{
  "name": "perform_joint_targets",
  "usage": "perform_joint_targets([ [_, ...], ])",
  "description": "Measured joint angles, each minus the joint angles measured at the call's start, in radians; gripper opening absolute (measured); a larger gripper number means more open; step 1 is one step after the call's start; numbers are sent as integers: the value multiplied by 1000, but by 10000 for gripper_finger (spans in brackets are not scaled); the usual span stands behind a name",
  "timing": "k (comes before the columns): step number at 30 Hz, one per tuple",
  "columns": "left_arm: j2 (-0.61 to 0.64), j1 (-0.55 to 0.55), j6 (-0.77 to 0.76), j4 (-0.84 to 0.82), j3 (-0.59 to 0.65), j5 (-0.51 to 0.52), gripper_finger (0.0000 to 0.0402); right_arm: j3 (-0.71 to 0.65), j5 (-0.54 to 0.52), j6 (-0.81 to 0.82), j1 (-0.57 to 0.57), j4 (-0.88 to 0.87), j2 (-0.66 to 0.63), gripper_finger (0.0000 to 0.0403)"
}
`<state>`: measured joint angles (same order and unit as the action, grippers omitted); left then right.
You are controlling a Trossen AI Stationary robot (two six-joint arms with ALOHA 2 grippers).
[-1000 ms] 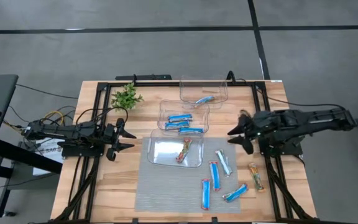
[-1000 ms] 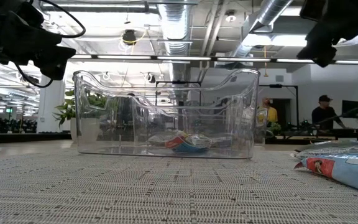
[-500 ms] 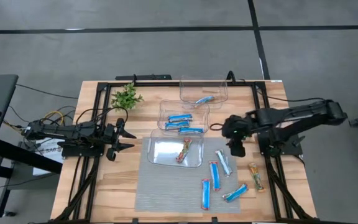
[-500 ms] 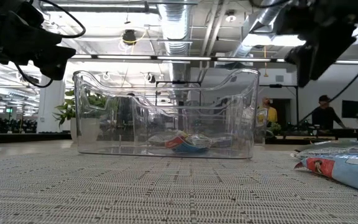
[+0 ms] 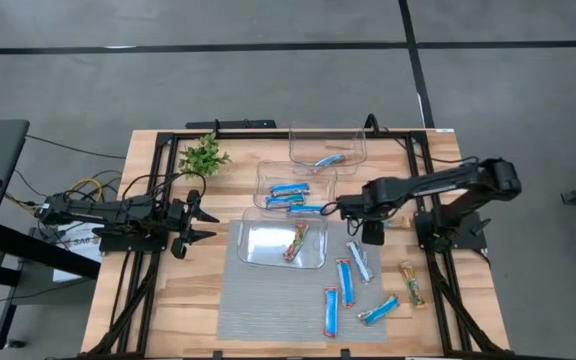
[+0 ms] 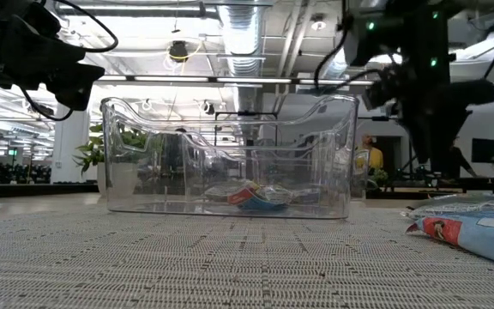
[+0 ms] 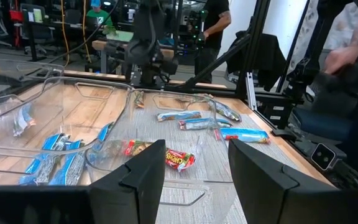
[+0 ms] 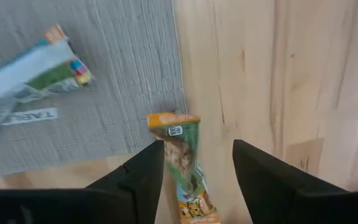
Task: Pick and place Granola Bars by type
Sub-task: Put the yellow granola bar into the top transparent bin
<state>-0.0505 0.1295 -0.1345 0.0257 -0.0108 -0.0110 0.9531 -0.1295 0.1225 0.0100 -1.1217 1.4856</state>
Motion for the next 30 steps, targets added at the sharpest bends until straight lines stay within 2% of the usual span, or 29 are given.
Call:
perform_joint_targets([
  [11,0,0,-6,0,0,0,168,-1,34,61,0,-73,137,184],
  [23,0,0,-4,0,0,0,168,-108,37,107,0,-13,65,184],
  [30,0,0,-5,0,0,0,168,-166,49,144,1,93,63,184],
])
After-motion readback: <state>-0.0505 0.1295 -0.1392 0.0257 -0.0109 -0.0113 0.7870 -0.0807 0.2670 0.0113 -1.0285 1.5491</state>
